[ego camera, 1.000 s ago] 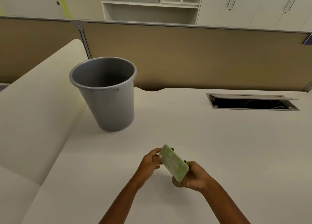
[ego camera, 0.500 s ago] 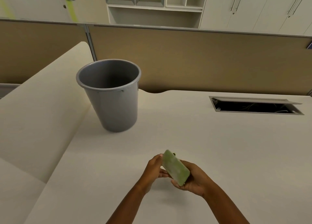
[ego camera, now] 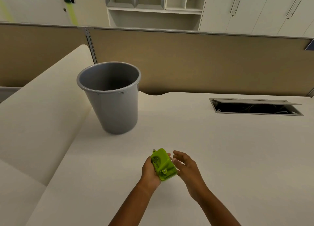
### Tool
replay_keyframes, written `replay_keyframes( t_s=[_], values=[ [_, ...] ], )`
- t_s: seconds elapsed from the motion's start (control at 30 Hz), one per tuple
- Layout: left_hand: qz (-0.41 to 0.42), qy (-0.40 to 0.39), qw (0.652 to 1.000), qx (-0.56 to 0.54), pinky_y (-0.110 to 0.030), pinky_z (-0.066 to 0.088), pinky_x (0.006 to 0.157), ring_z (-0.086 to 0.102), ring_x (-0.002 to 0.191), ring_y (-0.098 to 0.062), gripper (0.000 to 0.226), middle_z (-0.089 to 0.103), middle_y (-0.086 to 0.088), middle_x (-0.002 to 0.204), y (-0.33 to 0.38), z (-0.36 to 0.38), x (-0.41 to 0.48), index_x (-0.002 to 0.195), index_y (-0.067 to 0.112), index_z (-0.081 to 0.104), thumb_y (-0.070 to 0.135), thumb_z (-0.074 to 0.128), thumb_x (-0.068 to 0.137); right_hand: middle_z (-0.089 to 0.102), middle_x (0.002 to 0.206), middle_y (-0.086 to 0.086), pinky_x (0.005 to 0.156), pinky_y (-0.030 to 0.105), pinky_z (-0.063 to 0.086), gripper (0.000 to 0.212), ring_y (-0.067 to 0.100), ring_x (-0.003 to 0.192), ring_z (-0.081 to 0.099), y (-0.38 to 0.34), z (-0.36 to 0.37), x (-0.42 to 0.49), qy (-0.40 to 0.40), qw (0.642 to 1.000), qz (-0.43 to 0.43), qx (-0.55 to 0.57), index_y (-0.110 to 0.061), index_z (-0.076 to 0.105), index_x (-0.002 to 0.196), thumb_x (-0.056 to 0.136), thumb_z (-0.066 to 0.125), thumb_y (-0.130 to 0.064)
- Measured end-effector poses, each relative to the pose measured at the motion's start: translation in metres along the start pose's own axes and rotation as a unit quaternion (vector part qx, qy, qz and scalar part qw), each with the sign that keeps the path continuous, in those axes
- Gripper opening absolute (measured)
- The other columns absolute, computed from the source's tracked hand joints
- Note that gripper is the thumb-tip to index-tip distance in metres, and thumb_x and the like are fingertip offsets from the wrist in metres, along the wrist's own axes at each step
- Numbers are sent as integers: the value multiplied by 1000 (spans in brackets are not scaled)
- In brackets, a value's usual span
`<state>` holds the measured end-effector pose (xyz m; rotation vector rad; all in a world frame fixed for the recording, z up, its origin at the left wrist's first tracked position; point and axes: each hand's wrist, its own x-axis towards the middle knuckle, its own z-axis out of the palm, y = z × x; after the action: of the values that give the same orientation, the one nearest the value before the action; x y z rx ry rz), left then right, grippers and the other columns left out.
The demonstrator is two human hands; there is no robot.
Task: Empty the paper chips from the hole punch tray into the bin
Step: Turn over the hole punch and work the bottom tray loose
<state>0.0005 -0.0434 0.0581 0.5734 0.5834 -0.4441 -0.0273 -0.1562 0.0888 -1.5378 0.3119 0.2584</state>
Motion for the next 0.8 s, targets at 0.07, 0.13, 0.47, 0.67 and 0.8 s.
replay_keyframes(
  t_s=[0.07,0.13,0.47,0.67,0.8],
  values=[
    [14,-2,999,-36,-42,44,73,56,81,-26,46,72,-13,73,5,1,1,84,4,63,28,27,99,62,102,5,89,31,51,20,19,99,61,0,-2,-1,-16,997,35,74,-9,59,110,92,50,-6],
    [26,-6,998,-55,-41,44,71,56,79,-26,57,73,-12,58,8,1,2,71,4,71,28,28,98,70,89,7,76,22,57,19,15,84,69,-1,-2,-4,-57,987,72,134,-5,65,93,94,46,-6],
    [29,-4,998,-52,-38,44,67,56,80,-24,68,73,-10,56,11,3,-1,54,7,75,29,28,98,75,63,13,55,28,61,28,21,58,73,6,5,-8,-56,939,145,307,6,62,81,96,41,-6],
    [24,6,998,-56,-40,42,75,57,82,-24,46,74,-10,59,14,4,-1,79,8,63,29,28,98,70,64,17,51,30,60,29,26,60,70,8,8,-10,-30,929,161,333,6,60,80,96,39,-4],
    [20,3,998,-51,-42,44,72,57,83,-25,45,74,-12,60,16,2,-3,82,7,63,30,28,98,68,85,16,64,27,60,27,24,74,69,2,3,-9,-50,974,112,189,-2,62,90,97,37,-11]
  ],
)
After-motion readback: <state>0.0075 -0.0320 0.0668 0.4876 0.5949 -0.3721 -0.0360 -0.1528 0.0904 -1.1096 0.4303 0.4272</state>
